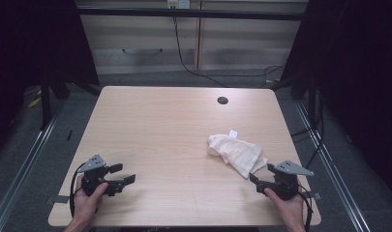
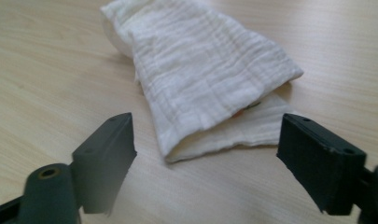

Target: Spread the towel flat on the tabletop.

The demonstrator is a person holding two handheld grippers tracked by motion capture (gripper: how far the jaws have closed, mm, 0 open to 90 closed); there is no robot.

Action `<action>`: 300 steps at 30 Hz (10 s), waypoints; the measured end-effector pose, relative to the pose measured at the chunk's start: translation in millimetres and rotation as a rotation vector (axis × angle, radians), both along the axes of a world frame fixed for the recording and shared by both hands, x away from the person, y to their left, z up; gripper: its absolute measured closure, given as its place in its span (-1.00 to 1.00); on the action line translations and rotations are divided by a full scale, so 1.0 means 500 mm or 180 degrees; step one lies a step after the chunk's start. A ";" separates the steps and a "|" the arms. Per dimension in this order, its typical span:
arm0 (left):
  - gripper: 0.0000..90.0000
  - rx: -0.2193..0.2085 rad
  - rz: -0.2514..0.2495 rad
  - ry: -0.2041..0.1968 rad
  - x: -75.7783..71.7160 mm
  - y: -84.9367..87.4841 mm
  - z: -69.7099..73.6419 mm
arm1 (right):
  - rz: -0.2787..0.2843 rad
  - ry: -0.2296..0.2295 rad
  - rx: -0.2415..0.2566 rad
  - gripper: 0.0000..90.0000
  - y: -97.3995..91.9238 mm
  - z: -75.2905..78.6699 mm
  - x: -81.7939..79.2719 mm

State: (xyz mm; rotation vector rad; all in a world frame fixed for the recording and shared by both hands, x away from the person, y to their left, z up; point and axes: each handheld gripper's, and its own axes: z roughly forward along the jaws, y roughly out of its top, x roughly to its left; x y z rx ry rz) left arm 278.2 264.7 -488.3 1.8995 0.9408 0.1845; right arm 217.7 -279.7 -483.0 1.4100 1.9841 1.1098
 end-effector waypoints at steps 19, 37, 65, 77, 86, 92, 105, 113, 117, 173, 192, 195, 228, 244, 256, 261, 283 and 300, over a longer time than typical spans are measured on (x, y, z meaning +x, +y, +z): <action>-0.49 0.0005 -0.0140 0.0003 -0.005 -0.008 0.002 | 0.0463 0.0198 0.0256 -0.24 0.016 0.029 0.022; -0.49 0.0033 -0.0139 0.0013 -0.002 -0.005 0.000 | 0.0802 0.0286 0.0194 -0.23 0.050 0.093 0.163; -0.49 0.0079 -0.0174 0.0044 -0.002 -0.009 -0.003 | 0.0933 0.0825 -0.0126 0.35 0.090 -0.023 0.257; -0.49 0.0085 -0.0192 0.0047 -0.002 -0.010 -0.004 | 0.1174 0.0854 0.0022 0.53 0.139 -0.030 0.249; -0.49 0.0102 -0.0193 0.0048 -0.001 -0.010 -0.005 | 0.1374 0.0819 0.0011 0.53 0.193 -0.032 0.237; -0.49 0.0085 -0.0194 0.0059 0.000 -0.009 -0.005 | 0.1503 0.0808 0.0026 0.54 0.233 -0.033 0.228; -0.49 0.0093 -0.0194 0.0046 -0.001 -0.012 -0.005 | 0.1751 0.0835 0.0060 0.54 0.296 -0.034 0.214; -0.48 0.0054 -0.0191 0.0059 0.001 -0.015 -0.006 | 0.1760 0.0818 0.0106 0.54 0.303 -0.037 0.210; -0.48 0.0030 -0.0190 0.0063 0.000 -0.016 -0.006 | 0.1836 0.0807 -0.0024 0.54 0.327 -0.032 0.204; 0.76 0.0520 -0.0855 0.0173 0.074 -0.203 -0.023 | 0.1356 0.0706 -0.0272 0.53 0.183 -0.029 0.150; 0.37 0.0378 -0.0970 0.0123 0.050 -0.202 0.002 | 0.1217 0.0346 0.0306 0.97 0.150 0.052 0.163; 0.15 0.0280 -0.0893 0.0020 0.049 -0.196 0.018 | 0.1251 0.0173 0.0295 0.97 0.161 0.105 0.177; -0.09 0.0110 -0.0394 -0.0011 0.078 -0.128 0.024 | 0.1555 -0.0264 0.0110 0.98 0.269 0.258 0.211; -0.10 0.0208 -0.0553 0.0076 0.071 -0.155 0.009 | 0.1284 0.0537 0.0048 0.97 0.213 0.002 0.194; 0.00 0.0247 -0.0900 0.0225 0.062 -0.192 -0.009 | 0.1486 0.0739 0.0013 0.98 0.266 -0.037 0.175; 0.07 0.0196 -0.1025 0.0371 0.061 -0.198 -0.023 | 0.1636 0.0713 0.0038 0.97 0.301 -0.035 0.167; 0.97 0.0257 -0.0991 0.0112 0.063 -0.196 -0.002 | 0.1548 0.0347 0.0216 0.97 0.275 0.031 0.162; 0.97 -0.0027 -0.0781 -0.0096 0.066 -0.125 0.081 | 0.1019 -0.0120 0.0505 0.98 0.133 0.129 0.146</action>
